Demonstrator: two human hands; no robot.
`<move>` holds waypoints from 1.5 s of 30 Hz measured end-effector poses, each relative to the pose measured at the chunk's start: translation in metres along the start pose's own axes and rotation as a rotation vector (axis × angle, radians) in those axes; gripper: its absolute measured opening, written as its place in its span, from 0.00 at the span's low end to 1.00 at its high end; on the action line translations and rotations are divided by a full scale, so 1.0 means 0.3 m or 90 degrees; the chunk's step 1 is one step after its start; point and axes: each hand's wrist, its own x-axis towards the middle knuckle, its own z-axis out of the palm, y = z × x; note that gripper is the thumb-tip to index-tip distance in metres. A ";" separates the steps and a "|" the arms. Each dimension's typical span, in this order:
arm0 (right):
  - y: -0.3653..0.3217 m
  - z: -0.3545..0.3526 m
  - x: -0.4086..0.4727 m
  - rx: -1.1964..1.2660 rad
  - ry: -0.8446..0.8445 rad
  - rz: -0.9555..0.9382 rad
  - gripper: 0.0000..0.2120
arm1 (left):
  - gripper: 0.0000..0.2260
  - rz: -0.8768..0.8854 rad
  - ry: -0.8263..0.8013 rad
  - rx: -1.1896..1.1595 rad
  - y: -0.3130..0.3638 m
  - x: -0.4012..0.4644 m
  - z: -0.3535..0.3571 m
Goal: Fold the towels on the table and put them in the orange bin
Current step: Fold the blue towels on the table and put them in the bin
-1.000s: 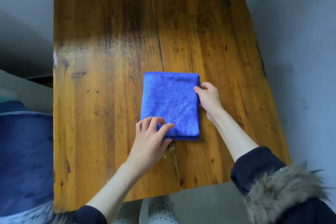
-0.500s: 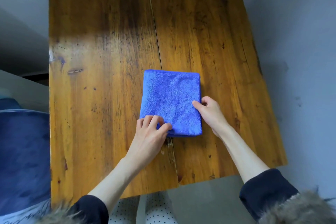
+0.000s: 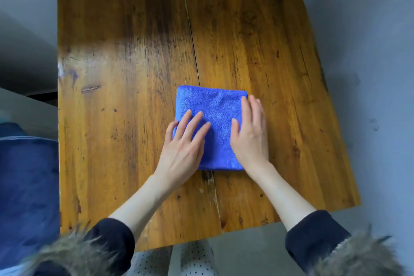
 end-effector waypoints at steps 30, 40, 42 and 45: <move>0.073 0.057 -0.106 -0.177 -0.171 -0.137 0.26 | 0.24 -0.049 -0.126 0.029 -0.018 -0.029 0.074; 0.035 -0.048 0.016 0.107 -0.136 0.360 0.19 | 0.15 -0.476 0.086 -0.406 -0.103 0.051 -0.039; 0.035 -0.049 0.065 0.191 -0.194 0.446 0.19 | 0.14 -0.583 0.027 -0.522 -0.124 0.090 -0.050; 0.039 -0.043 0.106 0.288 -0.225 0.495 0.10 | 0.16 -0.595 -0.103 -0.638 -0.148 0.119 -0.063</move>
